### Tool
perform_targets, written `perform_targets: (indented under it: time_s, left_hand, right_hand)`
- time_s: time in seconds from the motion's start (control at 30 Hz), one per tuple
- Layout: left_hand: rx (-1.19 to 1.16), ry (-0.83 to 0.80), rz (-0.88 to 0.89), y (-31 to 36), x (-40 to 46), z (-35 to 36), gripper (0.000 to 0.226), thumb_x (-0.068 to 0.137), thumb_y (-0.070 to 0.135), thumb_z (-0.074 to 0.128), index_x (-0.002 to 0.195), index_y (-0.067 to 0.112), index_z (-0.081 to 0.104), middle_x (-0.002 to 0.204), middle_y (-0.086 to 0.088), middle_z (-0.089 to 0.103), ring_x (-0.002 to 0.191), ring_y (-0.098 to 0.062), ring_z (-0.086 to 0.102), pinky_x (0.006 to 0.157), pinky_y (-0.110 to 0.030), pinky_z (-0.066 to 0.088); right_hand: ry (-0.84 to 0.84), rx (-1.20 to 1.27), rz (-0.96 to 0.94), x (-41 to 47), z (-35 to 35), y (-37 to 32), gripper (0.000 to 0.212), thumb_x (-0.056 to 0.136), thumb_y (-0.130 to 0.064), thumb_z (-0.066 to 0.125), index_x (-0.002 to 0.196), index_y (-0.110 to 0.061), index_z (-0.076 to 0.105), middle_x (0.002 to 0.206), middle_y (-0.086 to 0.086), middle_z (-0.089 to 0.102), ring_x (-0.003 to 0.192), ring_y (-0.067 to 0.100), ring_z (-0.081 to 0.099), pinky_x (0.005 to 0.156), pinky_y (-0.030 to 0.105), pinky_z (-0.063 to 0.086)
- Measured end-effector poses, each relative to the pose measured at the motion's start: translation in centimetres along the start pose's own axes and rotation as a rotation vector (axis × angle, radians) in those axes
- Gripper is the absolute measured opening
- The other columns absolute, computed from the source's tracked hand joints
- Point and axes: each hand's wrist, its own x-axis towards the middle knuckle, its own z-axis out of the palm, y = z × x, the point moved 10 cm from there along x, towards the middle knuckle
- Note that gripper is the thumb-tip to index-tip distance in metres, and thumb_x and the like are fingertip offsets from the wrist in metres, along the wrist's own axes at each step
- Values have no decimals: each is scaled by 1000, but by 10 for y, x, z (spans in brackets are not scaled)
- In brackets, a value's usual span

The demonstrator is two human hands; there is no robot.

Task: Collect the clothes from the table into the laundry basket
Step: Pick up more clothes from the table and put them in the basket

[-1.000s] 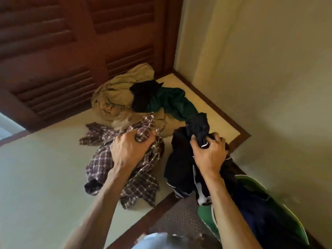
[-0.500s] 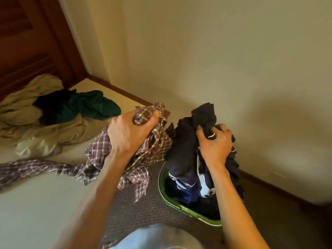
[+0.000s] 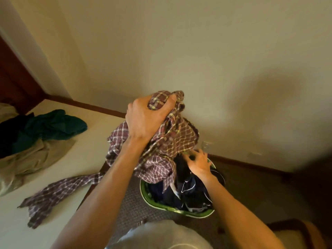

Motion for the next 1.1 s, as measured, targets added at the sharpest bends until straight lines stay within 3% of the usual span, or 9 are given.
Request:
perform_targets:
  time_s: [0.13, 0.4, 0.53, 0.6, 0.67, 0.73, 0.8, 0.97, 1.1]
  left_hand:
    - [-78, -63, -11, 8, 9, 30, 61, 82, 59, 72, 43, 26, 38, 41, 15, 42, 39, -5, 38, 54, -25, 33]
    - [-440, -149, 89, 82, 40, 65, 53, 89, 37, 75, 40, 33, 54, 46, 15, 54, 45, -3, 51, 56, -24, 43]
    - [-504, -209, 44, 76, 34, 87, 49, 92, 34, 72, 44, 37, 61, 48, 17, 59, 47, 0, 56, 58, -20, 46]
    - [-407, -227, -14, 45, 23, 105, 37, 88, 52, 70, 59, 29, 70, 54, 11, 65, 50, -12, 60, 61, -28, 51]
    - [-147, -312, -162, -22, 3, 138, 62, 79, 78, 60, 84, 18, 74, 68, 2, 71, 66, -27, 66, 70, -36, 58]
    - [99, -582, -365, -107, -40, 178, 95, 69, 96, 47, 120, 18, 68, 113, -10, 73, 103, -35, 68, 94, -49, 55]
    - [189, -894, -495, -176, -101, 206, 102, 71, 94, 43, 148, 27, 48, 151, -7, 51, 134, -32, 52, 112, -50, 43]
    - [250, -984, -662, -271, -186, 197, 72, 92, 71, 45, 153, 31, 40, 157, -3, 43, 138, -26, 47, 114, -43, 40]
    - [281, -995, -767, -307, -213, 180, 76, 87, 77, 47, 152, 38, 39, 158, -5, 41, 138, -30, 46, 112, -49, 42]
  right_hand:
    - [162, 272, 17, 4, -31, 6, 17, 98, -23, 57, 113, -23, 65, 134, 11, 56, 130, 38, 47, 106, 60, 40]
    - [303, 463, 138, -12, -52, 56, 27, 102, -31, 55, 94, -9, 67, 97, 9, 67, 90, 25, 64, 83, 47, 53]
    - [343, 503, 239, -22, -56, 85, 29, 103, -31, 51, 91, -10, 66, 92, 8, 67, 85, 20, 63, 78, 40, 49]
    - [367, 515, 289, -30, -56, 101, 28, 103, -29, 51, 91, -8, 65, 91, 11, 66, 85, 24, 63, 76, 40, 49]
    - [363, 526, 358, -40, -48, 117, 25, 103, -26, 50, 93, -6, 63, 91, 13, 65, 86, 29, 63, 79, 45, 50]
    - [321, 521, 408, -48, -34, 128, 24, 103, -22, 48, 94, -4, 62, 92, 16, 64, 87, 33, 61, 79, 45, 49]
    - [280, 500, 429, -55, -21, 136, 23, 101, -19, 46, 89, -5, 61, 90, 16, 62, 85, 34, 59, 75, 42, 46]
    - [199, 454, 405, -58, 0, 140, 16, 100, -18, 51, 93, -10, 62, 93, 6, 62, 81, 18, 57, 72, 36, 44]
    - [90, 338, 342, -48, 28, 133, 20, 93, -37, 61, 107, -22, 62, 116, 6, 61, 115, 31, 57, 95, 48, 47]
